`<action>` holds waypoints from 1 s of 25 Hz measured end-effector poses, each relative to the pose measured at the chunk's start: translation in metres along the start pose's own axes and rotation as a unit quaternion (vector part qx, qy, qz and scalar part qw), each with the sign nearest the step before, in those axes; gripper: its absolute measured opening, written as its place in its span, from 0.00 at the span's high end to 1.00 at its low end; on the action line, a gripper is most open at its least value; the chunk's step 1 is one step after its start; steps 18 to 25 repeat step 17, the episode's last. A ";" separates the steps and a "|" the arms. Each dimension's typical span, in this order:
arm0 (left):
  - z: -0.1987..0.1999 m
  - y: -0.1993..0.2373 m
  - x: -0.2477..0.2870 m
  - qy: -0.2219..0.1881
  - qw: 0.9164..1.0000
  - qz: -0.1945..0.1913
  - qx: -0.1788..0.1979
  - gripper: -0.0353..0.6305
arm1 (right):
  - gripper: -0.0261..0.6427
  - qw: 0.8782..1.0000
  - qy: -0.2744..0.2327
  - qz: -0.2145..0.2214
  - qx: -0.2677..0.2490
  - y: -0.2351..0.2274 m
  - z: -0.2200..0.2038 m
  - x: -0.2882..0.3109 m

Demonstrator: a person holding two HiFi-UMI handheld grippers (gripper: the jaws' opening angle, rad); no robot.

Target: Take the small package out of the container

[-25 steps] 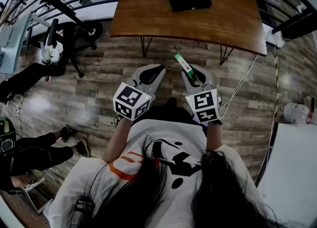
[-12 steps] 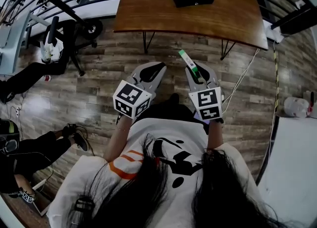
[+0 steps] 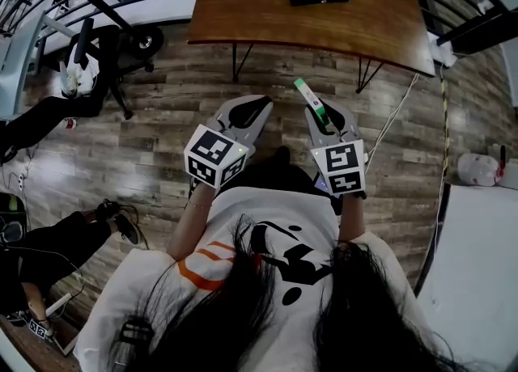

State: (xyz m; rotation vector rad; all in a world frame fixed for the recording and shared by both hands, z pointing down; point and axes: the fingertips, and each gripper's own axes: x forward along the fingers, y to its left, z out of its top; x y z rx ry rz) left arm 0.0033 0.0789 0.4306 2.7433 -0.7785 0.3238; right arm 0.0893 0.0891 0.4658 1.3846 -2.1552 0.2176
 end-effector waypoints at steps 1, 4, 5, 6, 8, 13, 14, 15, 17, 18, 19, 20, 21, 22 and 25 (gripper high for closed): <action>0.000 0.001 -0.003 -0.001 1.000 0.000 0.000 0.95 | 0.79 1.000 0.000 -0.002 0.001 0.002 0.000 -0.001; -0.003 0.002 -0.011 -0.004 1.000 0.000 -0.001 0.94 | 0.79 1.000 0.001 -0.008 0.004 0.005 -0.001 -0.004; -0.003 0.003 -0.013 -0.004 1.000 -0.001 -0.001 0.95 | 0.79 1.000 0.002 -0.009 0.006 0.006 -0.001 -0.005; -0.003 0.003 -0.015 -0.005 1.000 -0.002 -0.002 0.94 | 0.79 1.000 0.002 -0.010 0.007 0.007 -0.001 -0.006; -0.001 0.003 -0.017 -0.004 1.000 -0.004 -0.003 0.94 | 0.79 1.000 0.005 -0.014 0.008 0.007 0.000 -0.009; -0.002 -0.004 -0.019 -0.003 1.000 -0.014 0.000 0.94 | 0.79 1.000 0.013 -0.025 0.013 0.006 -0.008 -0.017; -0.002 -0.005 -0.020 -0.003 1.000 -0.016 0.000 0.94 | 0.79 0.999 0.014 -0.027 0.015 0.006 -0.009 -0.019; -0.002 -0.006 -0.021 -0.003 1.000 -0.016 0.000 0.95 | 0.79 0.999 0.014 -0.029 0.016 0.006 -0.010 -0.020; -0.003 -0.006 -0.023 -0.003 1.000 -0.018 0.000 0.94 | 0.79 0.999 0.014 -0.032 0.019 0.005 -0.011 -0.022; -0.003 -0.006 -0.023 -0.003 1.000 -0.018 0.000 0.94 | 0.79 0.999 0.014 -0.032 0.019 0.005 -0.011 -0.022; -0.003 -0.006 -0.023 -0.003 1.000 -0.018 0.000 0.94 | 0.79 0.999 0.014 -0.032 0.019 0.005 -0.011 -0.022; -0.003 -0.006 -0.023 -0.003 1.000 -0.018 0.000 0.94 | 0.79 0.999 0.014 -0.032 0.019 0.005 -0.011 -0.022; -0.003 -0.006 -0.023 -0.003 1.000 -0.018 0.000 0.94 | 0.79 0.999 0.014 -0.032 0.019 0.005 -0.011 -0.022; -0.003 -0.006 -0.023 -0.003 1.000 -0.018 0.000 0.94 | 0.79 0.999 0.014 -0.032 0.019 0.005 -0.011 -0.022; -0.003 -0.006 -0.023 -0.003 1.000 -0.018 0.000 0.94 | 0.79 0.999 0.014 -0.032 0.019 0.005 -0.011 -0.022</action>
